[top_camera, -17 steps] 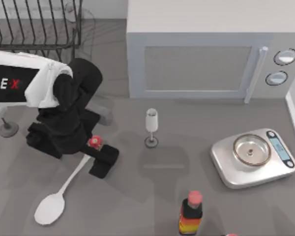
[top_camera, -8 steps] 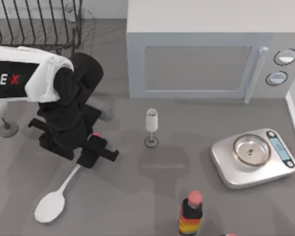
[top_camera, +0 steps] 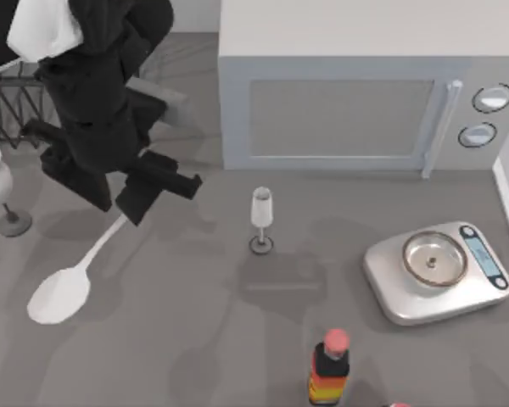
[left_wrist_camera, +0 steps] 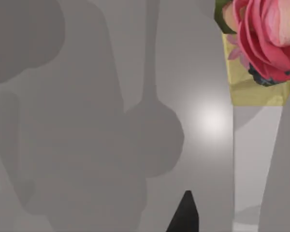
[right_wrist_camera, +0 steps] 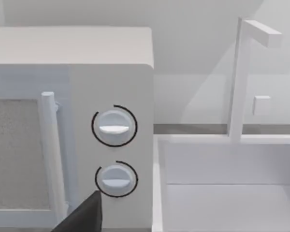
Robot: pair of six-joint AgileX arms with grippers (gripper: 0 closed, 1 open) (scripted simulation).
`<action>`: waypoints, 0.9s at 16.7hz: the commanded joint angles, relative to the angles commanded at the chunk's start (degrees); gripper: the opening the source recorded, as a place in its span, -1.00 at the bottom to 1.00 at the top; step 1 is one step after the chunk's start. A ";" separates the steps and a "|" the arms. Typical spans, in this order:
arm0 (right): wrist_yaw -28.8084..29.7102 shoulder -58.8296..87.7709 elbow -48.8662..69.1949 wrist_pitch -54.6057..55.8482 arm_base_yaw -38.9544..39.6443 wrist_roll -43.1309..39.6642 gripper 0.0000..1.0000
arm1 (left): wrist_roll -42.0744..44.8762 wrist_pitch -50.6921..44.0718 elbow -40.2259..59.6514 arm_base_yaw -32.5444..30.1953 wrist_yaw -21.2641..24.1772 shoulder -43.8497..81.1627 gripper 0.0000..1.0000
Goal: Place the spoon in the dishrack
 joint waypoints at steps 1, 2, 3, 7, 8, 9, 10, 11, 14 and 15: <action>0.00 0.00 0.00 0.00 0.00 0.00 1.00 | -0.02 -3.78 2.96 -0.04 0.00 -0.71 -1.00; 0.00 0.00 0.00 0.00 0.00 0.00 1.00 | -0.05 -6.90 5.71 -0.06 0.00 -1.46 -1.00; 0.00 0.00 0.00 0.00 0.00 0.00 1.00 | -0.07 -9.45 8.13 -0.05 0.00 -2.22 -1.00; 0.00 0.00 0.00 0.00 0.00 0.00 1.00 | -0.12 -13.55 12.17 -0.01 0.00 -3.88 -1.00; 0.00 0.00 0.00 0.00 0.00 0.00 1.00 | -0.12 -13.55 12.17 -0.01 0.00 -3.88 -1.00; 0.00 0.00 0.00 0.00 0.00 0.00 1.00 | -0.12 -13.55 12.17 -0.01 0.00 -3.88 -1.00; 0.00 0.00 0.00 0.00 0.00 0.00 1.00 | -0.02 -13.41 12.03 0.17 -0.04 -3.71 -1.00; 0.00 0.00 0.00 0.00 0.00 0.00 1.00 | -0.02 -13.32 11.99 0.21 -0.02 -3.78 -1.00; 0.00 0.00 0.00 0.00 0.00 0.00 1.00 | 0.06 -9.71 10.32 1.97 0.67 -6.70 -1.00; 0.00 0.00 0.00 0.00 0.00 0.00 1.00 | 0.04 -7.38 9.21 3.15 1.09 -8.53 -1.00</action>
